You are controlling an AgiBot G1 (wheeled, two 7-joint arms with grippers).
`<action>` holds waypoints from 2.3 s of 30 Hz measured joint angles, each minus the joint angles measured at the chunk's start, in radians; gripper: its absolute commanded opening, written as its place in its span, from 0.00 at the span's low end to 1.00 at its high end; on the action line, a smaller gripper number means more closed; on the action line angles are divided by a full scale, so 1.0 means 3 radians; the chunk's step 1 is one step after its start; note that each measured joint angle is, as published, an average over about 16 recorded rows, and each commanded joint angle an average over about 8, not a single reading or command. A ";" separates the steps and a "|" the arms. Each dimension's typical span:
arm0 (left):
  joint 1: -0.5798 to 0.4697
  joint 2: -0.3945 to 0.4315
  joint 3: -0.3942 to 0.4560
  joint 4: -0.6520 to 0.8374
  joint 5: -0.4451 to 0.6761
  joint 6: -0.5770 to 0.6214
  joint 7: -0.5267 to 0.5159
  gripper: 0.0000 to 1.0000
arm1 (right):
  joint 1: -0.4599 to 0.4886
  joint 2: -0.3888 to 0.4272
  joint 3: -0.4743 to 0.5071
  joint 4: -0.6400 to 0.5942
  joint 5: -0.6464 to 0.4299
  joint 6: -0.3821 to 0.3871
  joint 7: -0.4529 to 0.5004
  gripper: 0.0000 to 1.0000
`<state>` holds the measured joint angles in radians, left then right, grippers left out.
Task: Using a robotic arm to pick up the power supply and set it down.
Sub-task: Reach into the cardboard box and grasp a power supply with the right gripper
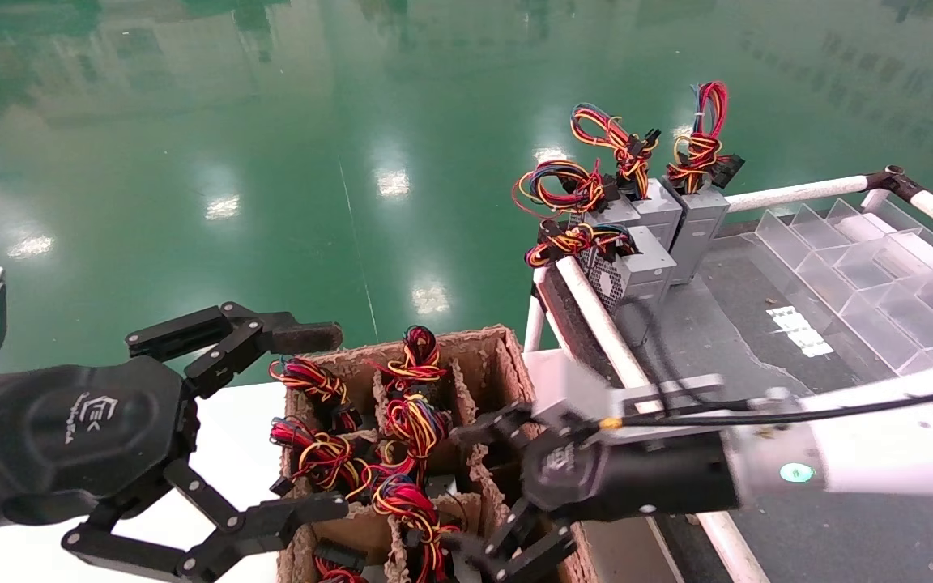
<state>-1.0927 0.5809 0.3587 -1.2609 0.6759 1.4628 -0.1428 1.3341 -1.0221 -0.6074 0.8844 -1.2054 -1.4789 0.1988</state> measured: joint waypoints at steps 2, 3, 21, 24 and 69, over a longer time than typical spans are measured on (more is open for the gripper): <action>0.0000 0.0000 0.0000 0.0000 0.0000 0.0000 0.0000 1.00 | 0.0062 -0.0090 -0.0050 -0.0111 -0.0060 -0.0031 -0.0036 1.00; 0.0000 0.0000 0.0000 0.0000 0.0000 0.0000 0.0000 1.00 | 0.0090 -0.0132 -0.0072 -0.0167 -0.0084 -0.0047 -0.0054 0.93; 0.0000 0.0000 0.0001 0.0000 0.0000 0.0000 0.0000 1.00 | 0.0384 -0.0569 -0.0242 -0.1050 -0.0231 -0.0221 -0.0449 0.00; 0.0000 0.0000 0.0001 0.0000 0.0000 0.0000 0.0000 1.00 | 0.0404 -0.0593 -0.0251 -0.1144 -0.0231 -0.0232 -0.0505 0.00; -0.0001 -0.0001 0.0002 0.0000 -0.0001 -0.0001 0.0001 1.00 | 0.0326 -0.0557 -0.0180 -0.1418 0.0041 -0.0184 -0.0838 0.00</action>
<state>-1.0929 0.5807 0.3593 -1.2609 0.6755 1.4625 -0.1425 1.4319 -1.1891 -0.6613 0.4591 -1.1933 -1.5340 -0.0527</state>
